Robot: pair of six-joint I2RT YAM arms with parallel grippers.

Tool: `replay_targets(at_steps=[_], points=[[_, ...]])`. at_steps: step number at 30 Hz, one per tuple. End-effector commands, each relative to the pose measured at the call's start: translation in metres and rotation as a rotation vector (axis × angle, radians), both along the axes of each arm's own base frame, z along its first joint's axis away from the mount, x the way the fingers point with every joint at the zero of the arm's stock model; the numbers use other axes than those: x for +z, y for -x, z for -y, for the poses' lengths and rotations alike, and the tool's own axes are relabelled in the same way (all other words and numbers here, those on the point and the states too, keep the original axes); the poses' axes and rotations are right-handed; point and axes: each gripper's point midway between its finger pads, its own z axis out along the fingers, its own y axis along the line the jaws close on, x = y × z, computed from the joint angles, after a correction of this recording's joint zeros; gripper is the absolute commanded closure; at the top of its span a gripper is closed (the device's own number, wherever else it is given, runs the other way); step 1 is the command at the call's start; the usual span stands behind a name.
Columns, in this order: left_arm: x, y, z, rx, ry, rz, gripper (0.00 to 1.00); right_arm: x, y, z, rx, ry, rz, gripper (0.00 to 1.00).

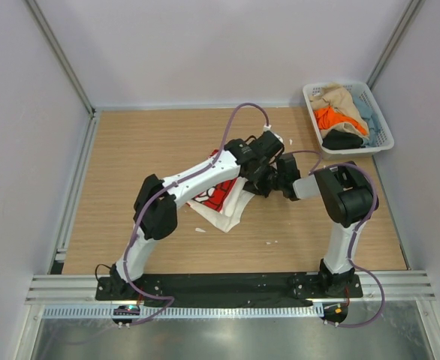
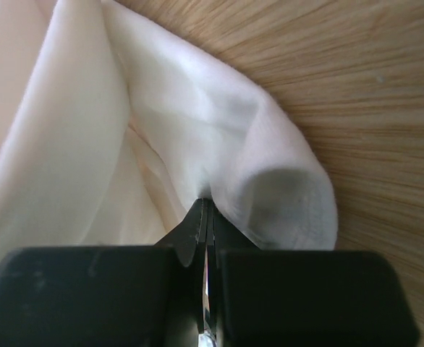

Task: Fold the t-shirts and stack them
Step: Fold the tshirt

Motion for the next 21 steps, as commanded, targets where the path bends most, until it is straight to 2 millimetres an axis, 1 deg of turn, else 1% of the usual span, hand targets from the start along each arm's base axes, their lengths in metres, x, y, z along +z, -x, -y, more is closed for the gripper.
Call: replay_targets(at_steps=[1,3,8,11,13,14,15,16,17,18,20,21], points=[[-0.007,0.005,0.011,-0.014,0.029,-0.049,1.0,-0.007,-0.004,0.004,-0.016,0.057,0.005,0.99],[-0.012,0.008,0.01,-0.025,0.015,-0.071,1.0,-0.003,-0.007,0.004,-0.012,0.061,0.015,0.99],[-0.025,0.017,0.008,-0.044,-0.001,-0.116,1.0,-0.003,-0.006,0.011,-0.034,0.04,-0.001,0.99],[-0.033,0.02,0.01,-0.048,-0.001,-0.143,1.0,0.002,-0.006,0.017,-0.06,0.003,-0.008,0.99],[-0.038,0.021,0.011,-0.051,-0.005,-0.155,1.0,0.01,-0.007,0.022,-0.071,-0.01,-0.007,0.99],[-0.04,0.022,0.01,-0.051,-0.009,-0.162,1.0,0.014,-0.009,0.029,-0.086,-0.013,-0.009,0.99],[-0.042,0.022,0.01,-0.053,-0.014,-0.167,1.0,0.018,-0.009,0.031,-0.083,-0.015,-0.008,0.99],[-0.043,0.023,0.012,-0.057,-0.009,-0.173,1.0,0.013,-0.003,0.038,-0.073,0.02,-0.036,0.99],[-0.043,0.024,0.012,-0.059,-0.009,-0.179,1.0,0.024,-0.006,0.041,-0.072,0.028,-0.015,0.99],[-0.043,0.025,0.012,-0.064,-0.007,-0.18,1.0,0.021,-0.002,0.052,-0.085,0.048,-0.046,0.99],[-0.045,0.029,0.015,-0.081,0.004,-0.201,0.94,0.036,-0.003,0.063,-0.084,0.073,-0.009,0.99],[-0.044,0.031,0.016,-0.093,0.01,-0.209,0.89,0.038,-0.002,0.076,-0.105,0.087,-0.028,0.99]])
